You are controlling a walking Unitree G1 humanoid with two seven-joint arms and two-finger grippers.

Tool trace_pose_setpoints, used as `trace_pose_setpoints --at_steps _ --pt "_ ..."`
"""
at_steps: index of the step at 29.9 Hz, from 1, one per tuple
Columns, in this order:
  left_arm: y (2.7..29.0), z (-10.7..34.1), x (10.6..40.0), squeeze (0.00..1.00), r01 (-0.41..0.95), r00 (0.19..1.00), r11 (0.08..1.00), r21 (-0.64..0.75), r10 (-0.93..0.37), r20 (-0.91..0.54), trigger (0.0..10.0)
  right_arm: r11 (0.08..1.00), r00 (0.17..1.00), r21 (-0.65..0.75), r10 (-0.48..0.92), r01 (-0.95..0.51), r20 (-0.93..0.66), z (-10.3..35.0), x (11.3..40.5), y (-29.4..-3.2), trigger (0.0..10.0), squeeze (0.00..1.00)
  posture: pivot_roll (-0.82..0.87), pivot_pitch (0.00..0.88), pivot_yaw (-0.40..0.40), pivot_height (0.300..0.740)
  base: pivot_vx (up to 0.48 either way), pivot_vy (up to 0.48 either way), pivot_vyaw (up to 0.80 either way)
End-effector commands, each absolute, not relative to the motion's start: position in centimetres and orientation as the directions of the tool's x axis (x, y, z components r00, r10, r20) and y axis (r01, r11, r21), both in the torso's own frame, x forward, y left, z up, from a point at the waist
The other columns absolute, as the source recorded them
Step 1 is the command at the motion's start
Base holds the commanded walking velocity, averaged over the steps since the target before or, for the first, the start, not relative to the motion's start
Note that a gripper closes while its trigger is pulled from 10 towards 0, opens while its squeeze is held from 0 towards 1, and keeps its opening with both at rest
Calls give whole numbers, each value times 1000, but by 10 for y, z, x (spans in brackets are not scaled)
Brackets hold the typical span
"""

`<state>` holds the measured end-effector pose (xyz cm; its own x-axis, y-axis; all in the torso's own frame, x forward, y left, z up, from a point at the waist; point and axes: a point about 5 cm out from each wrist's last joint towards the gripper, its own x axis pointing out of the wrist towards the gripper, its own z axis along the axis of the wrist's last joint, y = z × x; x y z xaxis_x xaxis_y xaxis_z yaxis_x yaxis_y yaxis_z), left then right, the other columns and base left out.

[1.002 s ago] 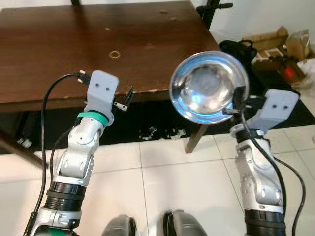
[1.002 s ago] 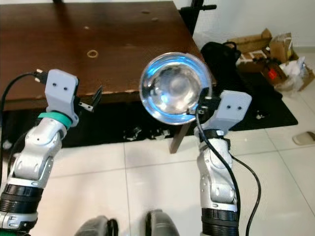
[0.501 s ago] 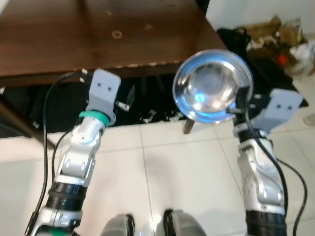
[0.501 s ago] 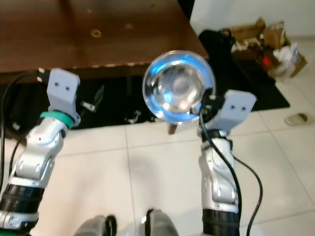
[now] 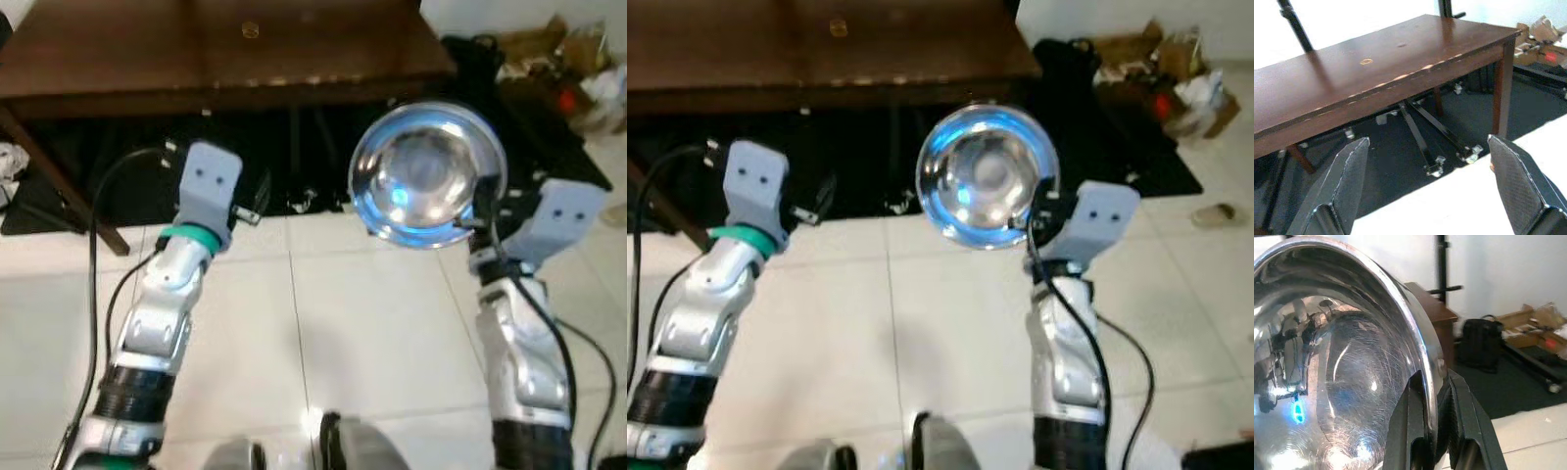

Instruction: Setting the table

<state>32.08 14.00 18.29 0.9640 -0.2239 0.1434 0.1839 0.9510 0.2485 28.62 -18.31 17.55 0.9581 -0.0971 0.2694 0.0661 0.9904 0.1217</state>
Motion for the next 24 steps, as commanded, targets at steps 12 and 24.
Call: trace_pose_setpoints --at_steps 12,24 --pt "139 179 321 0 191 966 950 246 -226 126 10000 991 953 116 -99 68 287 180 286 -184 10000 0 -30 13 63 740 -368 0 0" --pt "137 176 324 0 196 969 954 226 -224 105 10000 991 953 114 -98 68 288 180 287 -183 10000 0 -31 2 65 740 -29 0 0"
